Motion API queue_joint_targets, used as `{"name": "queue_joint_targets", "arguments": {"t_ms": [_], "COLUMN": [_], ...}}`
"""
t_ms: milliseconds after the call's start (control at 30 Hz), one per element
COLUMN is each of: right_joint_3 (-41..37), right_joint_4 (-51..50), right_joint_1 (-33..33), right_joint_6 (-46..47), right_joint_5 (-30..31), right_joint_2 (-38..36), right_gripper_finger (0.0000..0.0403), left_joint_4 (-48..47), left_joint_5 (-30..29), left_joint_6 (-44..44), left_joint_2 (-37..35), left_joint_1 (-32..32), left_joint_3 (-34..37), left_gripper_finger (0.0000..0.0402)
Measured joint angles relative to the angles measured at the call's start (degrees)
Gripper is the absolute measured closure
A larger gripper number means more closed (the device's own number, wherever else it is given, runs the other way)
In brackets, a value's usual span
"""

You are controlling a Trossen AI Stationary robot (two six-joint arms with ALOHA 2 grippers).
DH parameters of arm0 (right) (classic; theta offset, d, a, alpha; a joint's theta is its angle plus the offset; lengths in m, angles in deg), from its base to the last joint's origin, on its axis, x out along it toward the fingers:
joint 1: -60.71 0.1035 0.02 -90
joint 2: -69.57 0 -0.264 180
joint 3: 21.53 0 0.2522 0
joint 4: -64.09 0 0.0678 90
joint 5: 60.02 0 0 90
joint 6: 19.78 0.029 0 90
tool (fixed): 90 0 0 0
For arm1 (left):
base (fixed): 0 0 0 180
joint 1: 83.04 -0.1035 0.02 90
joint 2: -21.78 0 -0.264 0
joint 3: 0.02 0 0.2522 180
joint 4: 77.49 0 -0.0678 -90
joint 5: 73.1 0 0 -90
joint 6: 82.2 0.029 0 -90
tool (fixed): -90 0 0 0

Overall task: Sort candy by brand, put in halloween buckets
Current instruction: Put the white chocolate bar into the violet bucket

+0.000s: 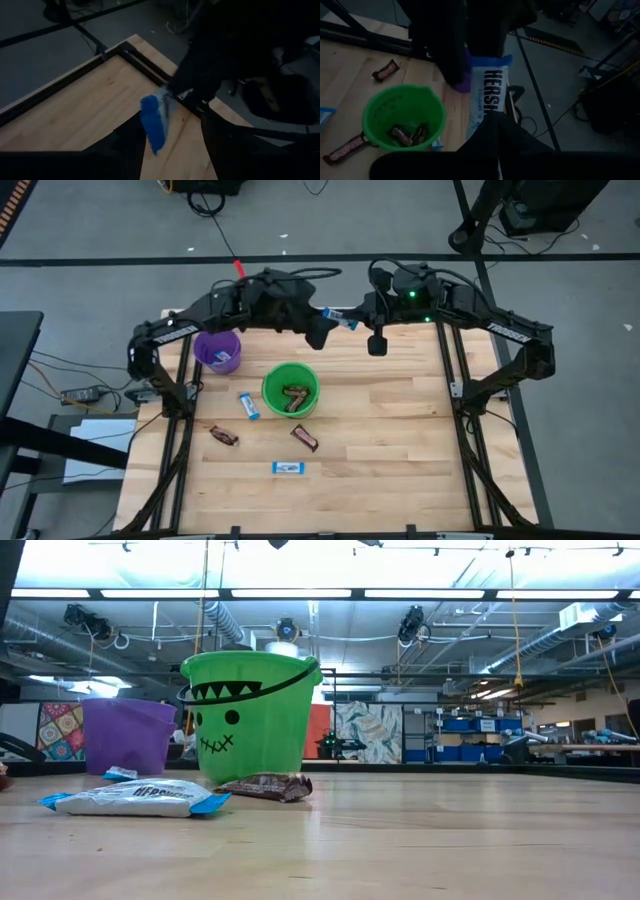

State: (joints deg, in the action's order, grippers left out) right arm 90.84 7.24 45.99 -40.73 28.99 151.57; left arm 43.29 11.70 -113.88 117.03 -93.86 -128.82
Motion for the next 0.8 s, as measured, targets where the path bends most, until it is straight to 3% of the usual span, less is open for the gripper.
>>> {"name": "queue_joint_targets", "arguments": {"t_ms": [567,800], "right_joint_3": [0.0,-0.87], "right_joint_4": [-0.74,-9.83], "right_joint_1": [0.52,-1.24], "right_joint_6": [0.0,0.03], "right_joint_5": [0.09,-4.96], "right_joint_2": [-0.41,0.12], "right_gripper_finger": [0.0401,0.0386], "left_joint_4": [0.79,0.84], "left_joint_5": [4.47,5.09], "left_joint_6": [-0.59,0.69], "left_joint_2": [1.35,1.03], "left_joint_1": [-0.82,-0.82], "left_joint_3": [-0.02,-0.02], "left_gripper_finger": [0.0209,0.0209]}}
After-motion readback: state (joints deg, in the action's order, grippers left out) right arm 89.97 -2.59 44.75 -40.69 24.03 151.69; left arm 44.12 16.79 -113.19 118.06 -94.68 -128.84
